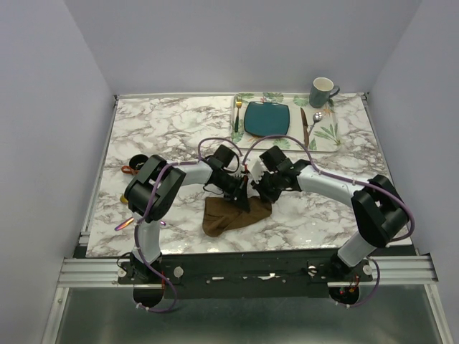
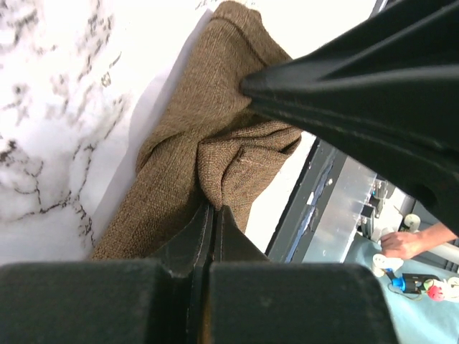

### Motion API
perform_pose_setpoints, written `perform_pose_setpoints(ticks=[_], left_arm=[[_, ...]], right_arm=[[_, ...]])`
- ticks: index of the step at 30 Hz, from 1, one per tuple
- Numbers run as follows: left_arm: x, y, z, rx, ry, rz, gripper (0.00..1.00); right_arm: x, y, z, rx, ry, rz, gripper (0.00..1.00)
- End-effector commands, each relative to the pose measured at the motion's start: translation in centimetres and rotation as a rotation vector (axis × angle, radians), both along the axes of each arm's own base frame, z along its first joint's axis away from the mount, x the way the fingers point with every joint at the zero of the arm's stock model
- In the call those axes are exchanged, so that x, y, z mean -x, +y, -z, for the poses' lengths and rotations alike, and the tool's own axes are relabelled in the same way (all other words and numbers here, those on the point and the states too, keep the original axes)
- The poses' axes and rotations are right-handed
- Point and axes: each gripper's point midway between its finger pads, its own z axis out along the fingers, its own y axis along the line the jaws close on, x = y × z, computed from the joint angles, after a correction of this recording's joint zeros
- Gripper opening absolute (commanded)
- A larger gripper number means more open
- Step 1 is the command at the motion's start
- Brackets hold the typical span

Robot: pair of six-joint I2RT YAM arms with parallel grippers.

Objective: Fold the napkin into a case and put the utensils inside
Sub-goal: Stuff the top corner of the smaller-rectangle-folded napkin into the folded napkin.

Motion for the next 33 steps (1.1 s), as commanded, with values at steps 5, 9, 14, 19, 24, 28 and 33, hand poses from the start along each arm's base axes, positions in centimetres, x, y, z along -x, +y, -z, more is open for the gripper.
perform_pose_setpoints(ticks=[5, 9, 14, 19, 24, 28, 33], left_arm=[[-1.5, -1.4, -1.4, 0.039, -0.060, 0.011, 0.00], [-1.7, -1.7, -1.3, 0.038, -0.062, 0.012, 0.00], [-1.6, -1.6, 0.4, 0.007, -0.019, 0.012, 0.00], [-1.3, -0.9, 2.0, -0.033, -0.001, 0.017, 0.00], [-1.3, -0.6, 2.4, -0.050, 0.009, 0.014, 0.00], [-1.7, -0.9, 2.1, -0.046, 0.016, 0.005, 0.00], [-2.2, -1.8, 0.6, -0.002, 0.019, -0.005, 0.00]], right_arm=[[-0.1, 1.2, -2.0, -0.052, -0.011, -0.021, 0.01], [0.0, 1.0, -1.8, -0.045, -0.010, -0.023, 0.01], [-0.3, 1.0, -2.4, -0.050, -0.028, -0.015, 0.01], [-0.6, 0.9, -3.1, -0.050, -0.053, -0.002, 0.01], [-0.6, 1.2, -3.8, -0.070, -0.058, -0.010, 0.01], [-0.1, 1.4, -3.8, -0.083, -0.037, -0.026, 0.01], [0.4, 1.3, -3.2, -0.075, -0.012, -0.040, 0.01]])
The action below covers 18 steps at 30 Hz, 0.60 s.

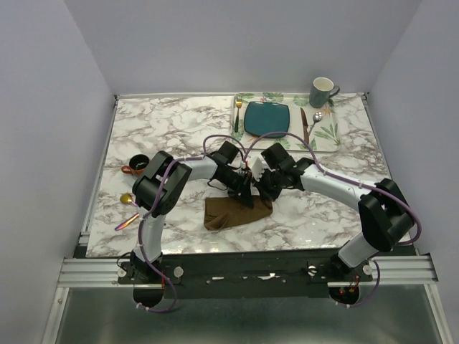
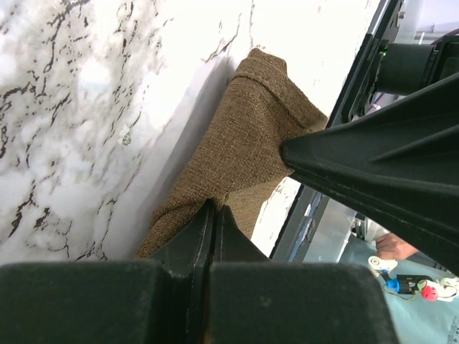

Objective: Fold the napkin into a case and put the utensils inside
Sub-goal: Stuff the top corner of the smaller-rectangle-folded napkin into the folded napkin.

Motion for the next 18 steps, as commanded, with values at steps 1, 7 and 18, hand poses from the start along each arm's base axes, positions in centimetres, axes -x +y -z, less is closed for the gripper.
perform_pose_setpoints(ticks=[1, 7, 18], left_arm=[[-0.8, -0.5, -0.1, 0.002, -0.005, -0.018, 0.00], [-1.2, -1.6, -2.1, 0.066, -0.012, -0.018, 0.00], [-1.0, -2.2, -1.5, 0.101, 0.009, -0.020, 0.00]], right_arm=[[0.6, 0.7, -0.8, -0.028, 0.017, -0.033, 0.01], [0.5, 0.7, -0.1, -0.011, 0.030, -0.031, 0.02], [0.1, 0.4, 0.3, 0.016, 0.019, -0.017, 0.02]])
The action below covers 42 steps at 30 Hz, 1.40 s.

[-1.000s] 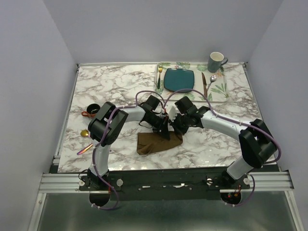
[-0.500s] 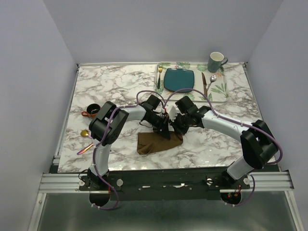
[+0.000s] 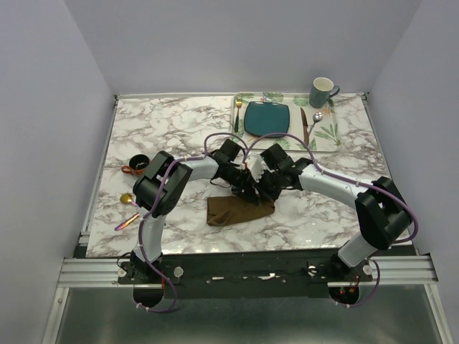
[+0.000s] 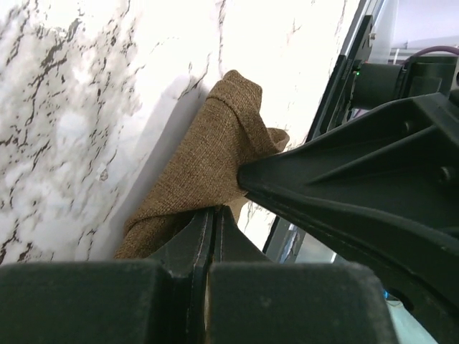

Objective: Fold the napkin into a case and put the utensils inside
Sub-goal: Stuff the top corner of the smaller-rectangle-folded napkin into the folded napkin.

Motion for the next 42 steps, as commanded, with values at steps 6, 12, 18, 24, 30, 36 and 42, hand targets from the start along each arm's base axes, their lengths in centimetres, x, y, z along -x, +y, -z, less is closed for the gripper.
perform_pose_setpoints(ticks=[6, 12, 18, 24, 30, 36, 42], left_arm=[[-0.1, -0.1, 2.2, 0.006, 0.047, -0.003, 0.00], [0.5, 0.6, 2.7, -0.031, 0.054, 0.007, 0.00], [0.6, 1.1, 3.3, -0.052, 0.075, -0.007, 0.00], [0.4, 1.1, 3.3, -0.048, 0.085, -0.016, 0.00], [0.5, 1.1, 3.4, -0.047, 0.086, -0.012, 0.00], [0.4, 1.2, 3.3, -0.046, 0.086, -0.012, 0.00], [0.4, 1.2, 2.9, -0.034, 0.080, -0.009, 0.00]], right_arm=[[-0.3, 0.6, -1.2, -0.013, -0.018, -0.002, 0.04], [-0.8, 0.3, -1.0, 0.010, -0.032, 0.015, 0.04], [-0.6, 0.0, -1.6, 0.007, -0.045, 0.009, 0.22], [-0.2, -0.9, -0.5, 0.050, -0.030, 0.022, 0.46], [-1.3, -1.2, 0.6, 0.097, -0.078, 0.059, 0.45], [-1.6, -1.8, 2.3, 0.153, -0.091, 0.065, 0.38], [-1.7, -2.3, 2.7, 0.189, -0.111, 0.073, 0.18]])
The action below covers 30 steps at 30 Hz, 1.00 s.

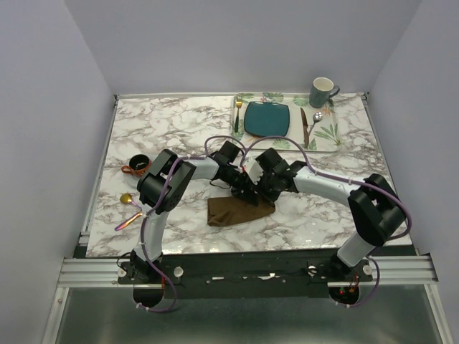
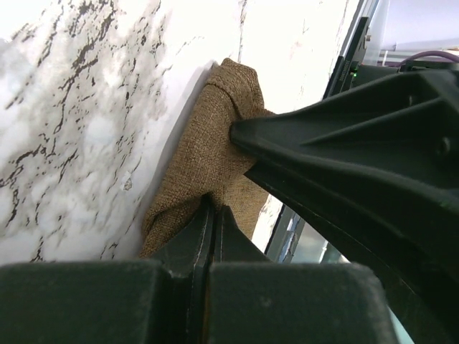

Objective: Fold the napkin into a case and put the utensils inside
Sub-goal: Stuff the top corner of the smaller-rectangle-folded napkin into the folded napkin.

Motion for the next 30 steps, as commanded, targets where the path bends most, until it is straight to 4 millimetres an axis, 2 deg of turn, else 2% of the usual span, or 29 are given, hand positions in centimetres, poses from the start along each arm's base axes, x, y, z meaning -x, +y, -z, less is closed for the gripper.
perform_pose_setpoints(ticks=[1, 5, 10, 17, 30], left_arm=[[0.6, 1.0, 1.4, -0.044, 0.029, -0.004, 0.00], [0.6, 1.0, 1.5, -0.045, 0.033, -0.004, 0.00], [0.3, 0.6, 0.7, -0.019, 0.027, -0.004, 0.00], [-0.3, -0.6, -1.7, 0.053, 0.010, 0.005, 0.00], [-0.5, -2.0, -3.2, 0.134, 0.007, 0.019, 0.00]], right_arm=[[-0.5, -1.0, 0.8, 0.065, -0.044, 0.025, 0.12], [-0.8, -0.3, -0.6, 0.041, -0.076, 0.021, 0.10], [0.0, 0.5, -2.3, -0.009, -0.070, 0.003, 0.10], [0.5, 0.7, -1.8, 0.000, -0.053, -0.013, 0.18], [0.6, 0.9, -1.8, -0.006, -0.046, -0.010, 0.19]])
